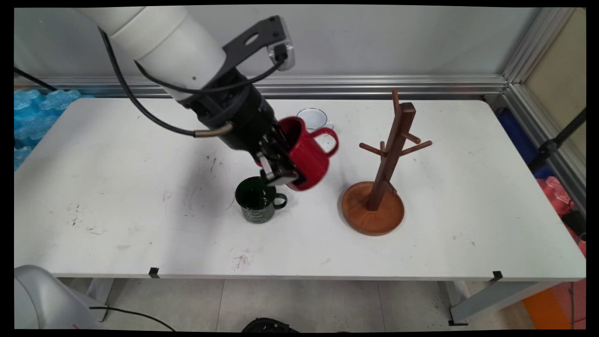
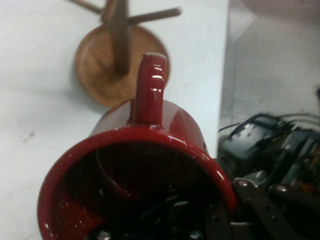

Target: Place the picked object on the table

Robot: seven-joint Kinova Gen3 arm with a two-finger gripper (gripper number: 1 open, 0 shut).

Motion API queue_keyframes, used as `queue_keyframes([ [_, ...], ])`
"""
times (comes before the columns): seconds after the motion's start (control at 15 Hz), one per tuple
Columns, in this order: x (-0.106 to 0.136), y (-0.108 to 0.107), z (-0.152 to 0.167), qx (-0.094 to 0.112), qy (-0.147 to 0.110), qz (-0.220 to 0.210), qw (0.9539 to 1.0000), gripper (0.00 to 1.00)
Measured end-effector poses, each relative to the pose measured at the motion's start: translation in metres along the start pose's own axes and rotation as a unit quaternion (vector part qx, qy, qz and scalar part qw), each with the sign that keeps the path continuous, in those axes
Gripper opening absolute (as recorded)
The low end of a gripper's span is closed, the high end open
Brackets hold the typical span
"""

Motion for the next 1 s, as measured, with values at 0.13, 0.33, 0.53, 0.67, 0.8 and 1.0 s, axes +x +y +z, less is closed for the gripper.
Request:
queue_keyframes([
  [0.13,-0.001,-0.008,-0.004,0.015,-0.014,0.004,0.9998,0.0],
  [0.33,-0.002,-0.019,-0.007,0.033,-0.031,0.008,0.9989,0.0],
  [0.53,0.0,-0.034,-0.009,0.05,-0.054,0.012,0.9972,0.0],
  [0.67,0.002,-0.045,-0.007,0.06,-0.069,0.016,0.9957,0.0],
  [0.8,0.005,-0.055,-0.004,0.067,-0.083,0.019,0.9941,0.0],
  [1.0,0.009,-0.075,0.005,0.081,-0.107,0.026,0.9906,0.0],
])
